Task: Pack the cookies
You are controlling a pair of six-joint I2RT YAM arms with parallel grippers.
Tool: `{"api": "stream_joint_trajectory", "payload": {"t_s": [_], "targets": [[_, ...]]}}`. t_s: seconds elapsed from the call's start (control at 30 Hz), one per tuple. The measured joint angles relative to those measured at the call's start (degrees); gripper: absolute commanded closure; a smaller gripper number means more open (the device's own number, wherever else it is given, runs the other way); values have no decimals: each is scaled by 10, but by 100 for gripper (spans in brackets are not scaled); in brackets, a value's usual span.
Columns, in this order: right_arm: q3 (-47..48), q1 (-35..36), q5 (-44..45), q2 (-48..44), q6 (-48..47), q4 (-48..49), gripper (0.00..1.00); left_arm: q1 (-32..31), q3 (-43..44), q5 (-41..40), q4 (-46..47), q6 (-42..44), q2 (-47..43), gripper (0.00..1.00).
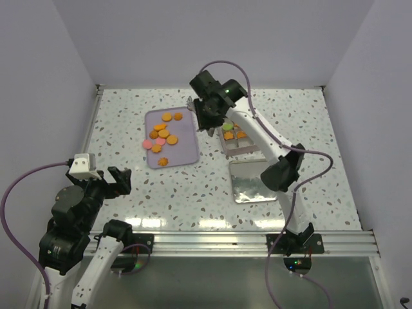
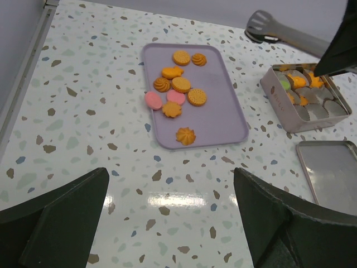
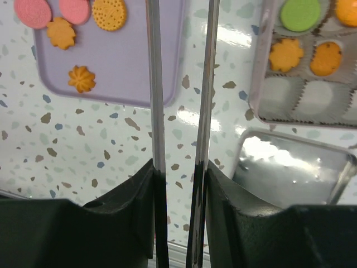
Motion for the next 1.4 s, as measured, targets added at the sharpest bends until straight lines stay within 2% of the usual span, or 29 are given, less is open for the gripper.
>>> {"api": "stream_joint_trajectory", "payload": {"t_s": [0.13, 0.37, 0.57, 0.87, 1.1, 1.4], "targets": [[-64, -25, 17, -101, 1, -1, 69, 0, 0, 0, 0, 0, 3, 0], [-290, -72, 50, -272, 1, 3, 69, 0, 0, 1, 0, 0, 12, 0], [-431, -101, 48, -315, 2, -8, 69, 0, 0, 2, 0, 0, 12, 0], [-486, -134, 38, -315, 0, 1, 70, 0, 0, 2, 0, 0, 12, 0], [-486, -156, 37, -311, -11, 17, 70, 0, 0, 2, 0, 0, 7, 0], [-460, -182, 37, -254, -28, 33, 71, 0, 0, 2, 0, 0, 4, 0]]}}
